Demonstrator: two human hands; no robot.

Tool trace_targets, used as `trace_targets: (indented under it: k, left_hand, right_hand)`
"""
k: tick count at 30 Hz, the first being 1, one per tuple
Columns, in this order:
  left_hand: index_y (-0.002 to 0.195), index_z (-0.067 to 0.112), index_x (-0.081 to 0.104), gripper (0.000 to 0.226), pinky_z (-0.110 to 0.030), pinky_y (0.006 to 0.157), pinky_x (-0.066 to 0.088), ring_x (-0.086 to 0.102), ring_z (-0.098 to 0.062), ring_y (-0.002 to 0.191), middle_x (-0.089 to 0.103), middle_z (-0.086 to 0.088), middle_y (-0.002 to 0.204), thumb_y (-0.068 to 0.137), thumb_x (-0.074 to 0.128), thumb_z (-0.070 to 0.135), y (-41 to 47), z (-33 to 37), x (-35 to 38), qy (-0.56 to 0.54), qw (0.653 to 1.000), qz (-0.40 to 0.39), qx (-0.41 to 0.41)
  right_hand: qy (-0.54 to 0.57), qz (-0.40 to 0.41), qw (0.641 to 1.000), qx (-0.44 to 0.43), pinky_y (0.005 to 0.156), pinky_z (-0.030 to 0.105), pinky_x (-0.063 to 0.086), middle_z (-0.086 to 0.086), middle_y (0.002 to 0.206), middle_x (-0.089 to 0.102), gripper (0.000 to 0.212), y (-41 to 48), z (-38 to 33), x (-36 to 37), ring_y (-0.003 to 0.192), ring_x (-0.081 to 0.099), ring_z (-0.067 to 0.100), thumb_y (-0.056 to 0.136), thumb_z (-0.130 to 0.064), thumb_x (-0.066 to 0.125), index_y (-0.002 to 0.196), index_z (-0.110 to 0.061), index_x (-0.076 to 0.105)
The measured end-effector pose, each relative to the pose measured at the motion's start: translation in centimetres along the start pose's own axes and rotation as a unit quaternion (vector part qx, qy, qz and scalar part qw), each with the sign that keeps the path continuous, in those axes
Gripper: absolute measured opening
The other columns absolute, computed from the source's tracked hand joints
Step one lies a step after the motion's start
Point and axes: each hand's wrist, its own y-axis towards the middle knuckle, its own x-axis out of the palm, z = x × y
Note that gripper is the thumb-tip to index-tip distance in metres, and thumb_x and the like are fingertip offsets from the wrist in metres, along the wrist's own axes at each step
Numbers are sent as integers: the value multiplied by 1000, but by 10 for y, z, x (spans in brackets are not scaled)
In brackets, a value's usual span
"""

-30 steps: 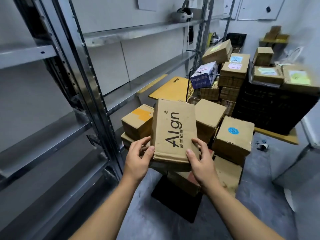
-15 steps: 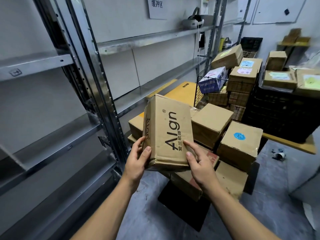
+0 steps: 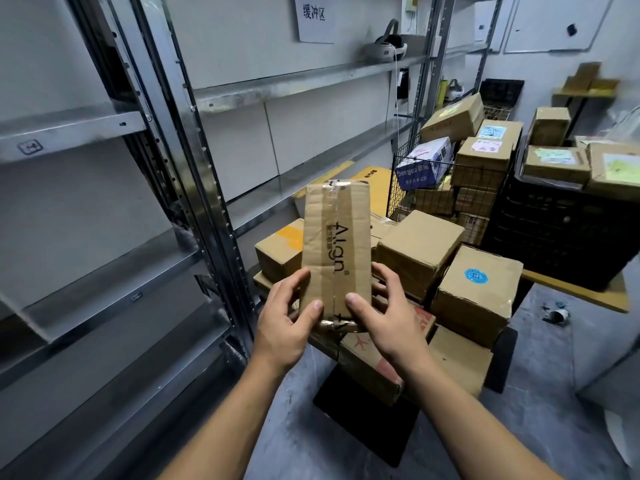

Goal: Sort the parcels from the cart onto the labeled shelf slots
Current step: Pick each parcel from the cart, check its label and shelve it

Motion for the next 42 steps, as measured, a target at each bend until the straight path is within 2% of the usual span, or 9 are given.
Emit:
trace_targets:
  k: [3,9,12,17,23,26,31,38,42]
  left_hand:
    - [134,27,54,47,-35,96,50,58,-13,119,63,4,126,88,63,27,2,3,-4,-82,996,-9,-20]
    - [121,36,57,34,-31,98,49,55,3,109,55,10,122,89,66,31,8,-5,-12,30,997,43,-54]
    - [123,47,51,51,-33,98,48,52,-12,120,51,4,133,75,68,55,6,-15,-19,-10,993,29,-116]
    - [128,47,53,68,-45,103,46,52,-16,122,53,6,136,65,68,65,-5,-20,-33,-19,992,37,-119]
    - [118,53,50,58,-15,94,41,50,7,114,51,18,124,63,66,61,-16,-15,-52,43,996,59,-61]
    - [121,51,48,61,-7,86,39,50,6,113,49,15,123,64,66,61,-26,-13,-63,85,993,70,-44]
    - [126,41,51,64,-15,85,43,47,9,114,47,13,123,67,66,60,-41,-17,-81,128,987,99,-25]
    - [131,33,53,66,-25,96,44,43,11,114,42,15,124,71,65,57,-63,-27,-110,190,971,138,-32]
    - [133,32,52,66,-12,93,37,40,15,112,39,16,125,72,67,55,-75,-32,-123,201,967,147,-59]
  right_hand:
    - [81,19,997,5,95,36,54,-14,119,59,49,1,-1,-5,111,60,5,93,-24,68,119,-56,42]
    - [269,22,960,69,72,45,62,11,110,74,40,0,7,-1,95,72,31,97,-7,56,131,-27,47]
    - [287,4,955,80,68,44,60,13,112,73,39,-4,11,3,93,69,33,99,-6,53,129,-29,47]
    - [225,-2,973,52,89,52,57,16,127,63,43,-4,18,6,108,66,32,97,-11,59,128,-40,50]
    - [-84,13,990,-110,110,36,40,-20,128,47,38,-4,14,10,125,42,-8,93,-33,52,121,-58,51]
    - [-99,-20,990,-100,106,34,44,-19,128,54,37,-4,5,17,121,48,-7,89,-53,51,126,-54,51]
    - [-59,-97,993,-47,105,34,47,-26,127,55,47,-8,0,38,121,55,-2,76,-70,55,120,-72,41]
    - [-17,-172,985,-21,109,45,45,-4,147,50,63,-13,1,83,134,49,8,81,-47,69,130,-64,35]
    - [-16,-192,981,-4,104,49,49,-3,141,55,68,-12,3,108,127,56,11,80,-45,71,133,-60,32]
